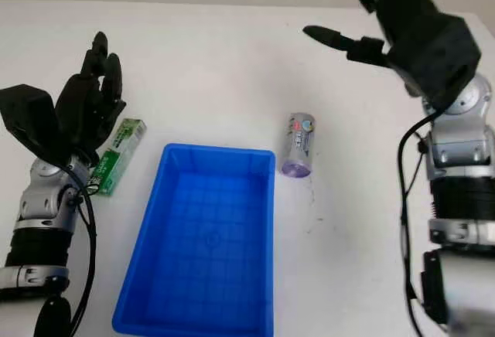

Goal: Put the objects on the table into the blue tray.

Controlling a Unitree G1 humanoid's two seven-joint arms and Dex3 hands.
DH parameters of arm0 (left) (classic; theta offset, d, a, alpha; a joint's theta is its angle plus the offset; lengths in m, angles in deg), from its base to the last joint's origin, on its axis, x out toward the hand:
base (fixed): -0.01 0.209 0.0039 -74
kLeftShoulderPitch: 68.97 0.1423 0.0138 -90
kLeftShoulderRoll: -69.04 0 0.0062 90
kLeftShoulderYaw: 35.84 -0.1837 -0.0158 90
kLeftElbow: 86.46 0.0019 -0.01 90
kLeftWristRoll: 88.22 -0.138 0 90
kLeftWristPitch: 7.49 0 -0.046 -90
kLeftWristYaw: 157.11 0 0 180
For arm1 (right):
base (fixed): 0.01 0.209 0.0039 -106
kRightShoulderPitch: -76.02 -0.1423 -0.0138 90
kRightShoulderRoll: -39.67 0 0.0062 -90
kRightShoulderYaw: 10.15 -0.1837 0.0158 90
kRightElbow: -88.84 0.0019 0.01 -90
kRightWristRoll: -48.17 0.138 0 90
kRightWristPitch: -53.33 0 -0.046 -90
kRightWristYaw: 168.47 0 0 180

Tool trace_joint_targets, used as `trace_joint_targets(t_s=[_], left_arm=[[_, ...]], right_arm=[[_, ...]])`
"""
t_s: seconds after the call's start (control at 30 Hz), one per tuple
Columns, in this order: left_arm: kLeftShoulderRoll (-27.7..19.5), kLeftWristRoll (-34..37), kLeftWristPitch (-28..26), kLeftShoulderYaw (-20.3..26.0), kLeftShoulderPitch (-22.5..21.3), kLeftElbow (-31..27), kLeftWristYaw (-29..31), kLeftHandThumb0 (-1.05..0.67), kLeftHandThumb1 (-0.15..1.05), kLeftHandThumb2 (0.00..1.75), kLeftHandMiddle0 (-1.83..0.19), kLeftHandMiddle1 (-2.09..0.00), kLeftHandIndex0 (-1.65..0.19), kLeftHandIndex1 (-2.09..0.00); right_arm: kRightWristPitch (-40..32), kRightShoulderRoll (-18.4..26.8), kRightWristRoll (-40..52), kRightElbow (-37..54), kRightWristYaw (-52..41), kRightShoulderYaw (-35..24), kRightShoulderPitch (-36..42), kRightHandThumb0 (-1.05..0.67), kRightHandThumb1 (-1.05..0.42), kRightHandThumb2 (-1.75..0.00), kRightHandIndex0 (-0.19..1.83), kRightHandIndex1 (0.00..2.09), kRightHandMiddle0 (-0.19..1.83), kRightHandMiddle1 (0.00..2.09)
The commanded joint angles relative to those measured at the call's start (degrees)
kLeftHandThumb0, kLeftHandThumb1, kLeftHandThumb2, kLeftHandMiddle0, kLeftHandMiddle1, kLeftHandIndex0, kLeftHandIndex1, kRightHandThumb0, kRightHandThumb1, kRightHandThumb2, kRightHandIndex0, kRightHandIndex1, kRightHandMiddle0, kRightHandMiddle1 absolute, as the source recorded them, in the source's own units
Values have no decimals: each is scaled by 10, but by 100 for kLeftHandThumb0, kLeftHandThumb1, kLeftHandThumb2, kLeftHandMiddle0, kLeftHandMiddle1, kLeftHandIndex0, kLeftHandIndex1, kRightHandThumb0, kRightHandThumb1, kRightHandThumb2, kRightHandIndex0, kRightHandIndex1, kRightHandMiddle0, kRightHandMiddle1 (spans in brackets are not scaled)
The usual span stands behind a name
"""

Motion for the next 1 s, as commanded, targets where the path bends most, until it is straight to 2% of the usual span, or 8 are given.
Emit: trace_joint_targets(t_s=[0.0, 0.17, 0.33, 0.57, 0.97], left_arm=[[-7, -5, 4, -4, -7, -4, 0, -73, 105, 66, 19, 0, 19, 0], [-13, -14, -6, -7, -10, -7, -5, -74, 105, 66, 19, 0, 19, 0], [-15, -16, -13, -6, -11, -9, -3, -75, 105, 65, 19, 0, 19, 0], [-19, -18, -7, -9, -17, 5, -1, -76, 105, 65, 19, 0, 19, 0], [-19, -19, -9, -12, -20, 7, -3, -76, 105, 64, 19, 0, 19, 0]], right_arm=[[40, 28, -37, -28, 1, 28, -22, -57, -67, -5, 48, 24, 33, 49], [176, 66, -134, -98, 19, 99, -59, -47, -67, -6, 46, 13, 43, 21], [236, 78, -220, -141, 64, 147, -82, -41, -67, -6, 46, 9, 46, 10], [262, 85, -274, -150, 73, 187, -96, -39, -72, -7, 44, 7, 43, 6], [308, 66, -261, -165, 89, 200, -73, -37, -75, -6, 42, 5, 42, 5]])
